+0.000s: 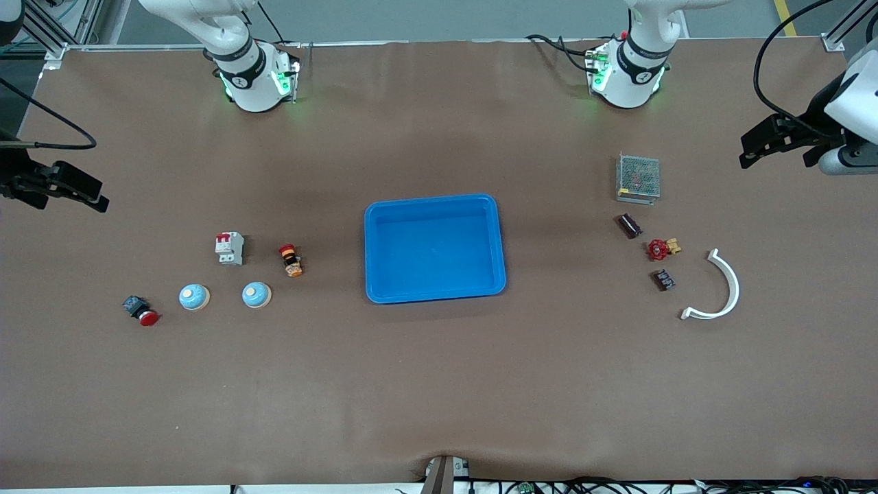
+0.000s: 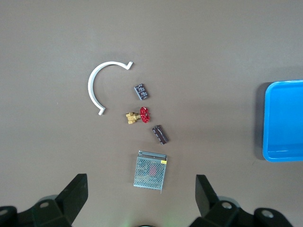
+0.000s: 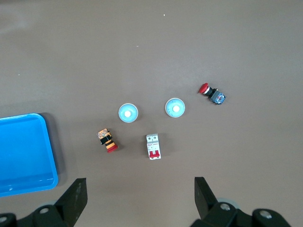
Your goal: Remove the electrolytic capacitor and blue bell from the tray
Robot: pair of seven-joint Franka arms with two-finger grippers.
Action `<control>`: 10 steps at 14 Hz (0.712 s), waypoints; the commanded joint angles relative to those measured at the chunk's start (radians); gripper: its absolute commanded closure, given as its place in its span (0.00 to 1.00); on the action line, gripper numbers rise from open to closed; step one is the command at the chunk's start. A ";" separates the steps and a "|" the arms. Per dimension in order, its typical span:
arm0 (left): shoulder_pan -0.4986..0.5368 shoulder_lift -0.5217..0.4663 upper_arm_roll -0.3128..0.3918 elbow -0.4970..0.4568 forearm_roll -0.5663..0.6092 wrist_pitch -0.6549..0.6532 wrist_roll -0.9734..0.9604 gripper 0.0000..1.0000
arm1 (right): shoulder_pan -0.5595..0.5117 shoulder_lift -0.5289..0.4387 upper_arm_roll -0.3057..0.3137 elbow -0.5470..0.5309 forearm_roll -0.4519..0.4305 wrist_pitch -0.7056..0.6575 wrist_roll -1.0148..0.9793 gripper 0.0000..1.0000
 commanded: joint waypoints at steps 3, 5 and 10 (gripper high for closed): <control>0.006 -0.028 0.009 -0.017 -0.013 -0.015 0.036 0.00 | -0.025 -0.010 0.019 0.008 0.004 -0.031 -0.043 0.00; 0.006 -0.028 0.009 -0.017 -0.013 -0.016 0.031 0.00 | -0.026 -0.010 0.017 0.008 0.002 -0.039 -0.066 0.00; 0.006 -0.028 0.004 -0.015 0.006 -0.049 0.018 0.00 | -0.026 -0.010 0.017 0.008 0.002 -0.042 -0.066 0.00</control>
